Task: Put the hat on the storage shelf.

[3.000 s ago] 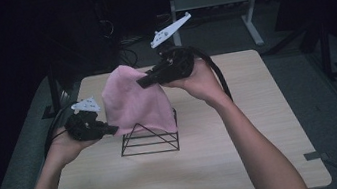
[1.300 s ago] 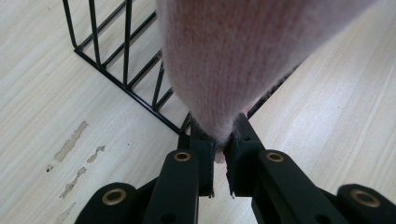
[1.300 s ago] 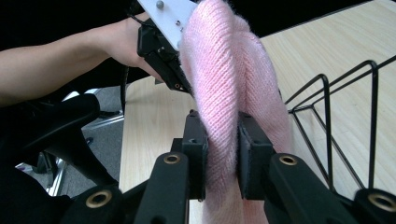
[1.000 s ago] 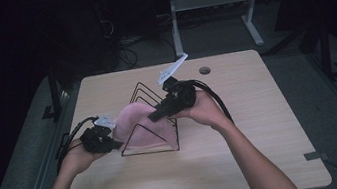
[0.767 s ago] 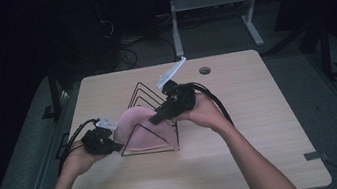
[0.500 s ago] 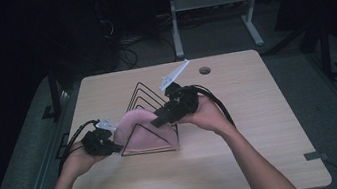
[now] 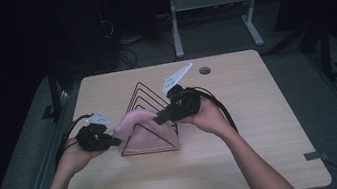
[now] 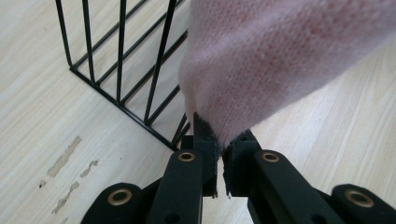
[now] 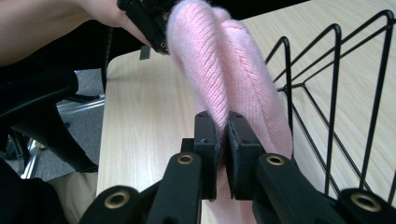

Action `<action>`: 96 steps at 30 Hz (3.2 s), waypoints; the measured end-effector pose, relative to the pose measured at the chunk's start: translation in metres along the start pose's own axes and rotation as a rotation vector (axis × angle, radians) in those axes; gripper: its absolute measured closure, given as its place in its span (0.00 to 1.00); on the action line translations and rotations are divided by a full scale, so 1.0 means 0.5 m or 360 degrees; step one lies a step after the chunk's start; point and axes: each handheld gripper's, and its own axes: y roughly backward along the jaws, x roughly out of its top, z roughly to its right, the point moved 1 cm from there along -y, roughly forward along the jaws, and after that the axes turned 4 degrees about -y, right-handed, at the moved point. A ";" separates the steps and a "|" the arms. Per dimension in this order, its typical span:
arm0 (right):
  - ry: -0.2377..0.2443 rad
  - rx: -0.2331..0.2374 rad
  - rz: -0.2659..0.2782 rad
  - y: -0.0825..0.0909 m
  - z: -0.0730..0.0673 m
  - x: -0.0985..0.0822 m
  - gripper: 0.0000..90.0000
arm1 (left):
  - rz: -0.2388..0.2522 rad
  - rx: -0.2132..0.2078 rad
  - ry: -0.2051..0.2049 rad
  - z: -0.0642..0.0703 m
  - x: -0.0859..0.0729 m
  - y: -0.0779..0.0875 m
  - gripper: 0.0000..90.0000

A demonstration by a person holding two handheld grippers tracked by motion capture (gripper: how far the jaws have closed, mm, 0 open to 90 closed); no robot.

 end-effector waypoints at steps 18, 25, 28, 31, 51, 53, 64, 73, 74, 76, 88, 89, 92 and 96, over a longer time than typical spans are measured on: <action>-0.0039 0.0003 -0.0044 -0.026 0.009 -0.018 0.93 | -0.0103 0.0043 0.0032 -0.014 -0.006 -0.023 0.96; -0.0040 0.0024 -0.0021 -0.027 0.007 -0.022 0.93 | -0.0110 0.0040 0.0025 -0.012 -0.007 -0.023 0.96; -0.0038 0.0030 -0.0011 -0.028 0.008 -0.025 0.93 | -0.0114 0.0038 0.0027 -0.009 -0.008 -0.023 0.96; -0.0044 0.0029 -0.0008 -0.027 0.008 -0.028 0.93 | -0.0125 0.0025 0.0024 -0.010 -0.008 -0.022 0.96; -0.0052 0.0060 0.0001 -0.017 0.007 -0.033 0.76 | -0.0073 0.0000 0.0024 0.000 -0.006 -0.010 0.90; -0.0071 0.0061 -0.0001 -0.015 0.008 -0.035 0.73 | -0.0077 -0.0002 0.0007 0.001 -0.005 -0.005 0.88; -0.0123 0.0007 0.0043 0.018 0.017 -0.051 0.53 | -0.0038 -0.0004 0.0001 0.005 0.000 0.014 0.78; -0.0247 -0.0076 0.0076 0.069 0.035 -0.089 0.42 | -0.0028 -0.0007 0.0007 0.008 -0.005 0.016 0.71; -0.0252 -0.0091 0.0078 0.077 0.038 -0.096 0.42 | -0.0017 -0.0007 0.0012 0.009 -0.005 0.018 0.70; -0.0257 -0.0107 0.0088 0.085 0.042 -0.103 0.41 | -0.0024 -0.0009 0.0008 0.008 -0.006 0.021 0.69; -0.0321 -0.0195 0.0090 0.125 0.053 -0.144 0.37 | -0.0010 -0.0007 0.0036 0.008 -0.015 0.026 0.61; -0.0324 -0.0204 0.0089 0.128 0.054 -0.149 0.37 | 0.0000 -0.0004 0.0047 0.009 -0.015 0.026 0.61; -0.0338 -0.0216 0.0084 0.135 0.054 -0.158 0.37 | -0.0004 -0.0002 0.0044 0.009 -0.017 0.026 0.60; -0.0364 -0.0242 0.0096 0.152 0.057 -0.177 0.37 | -0.0003 -0.0003 0.0047 0.009 -0.019 0.025 0.58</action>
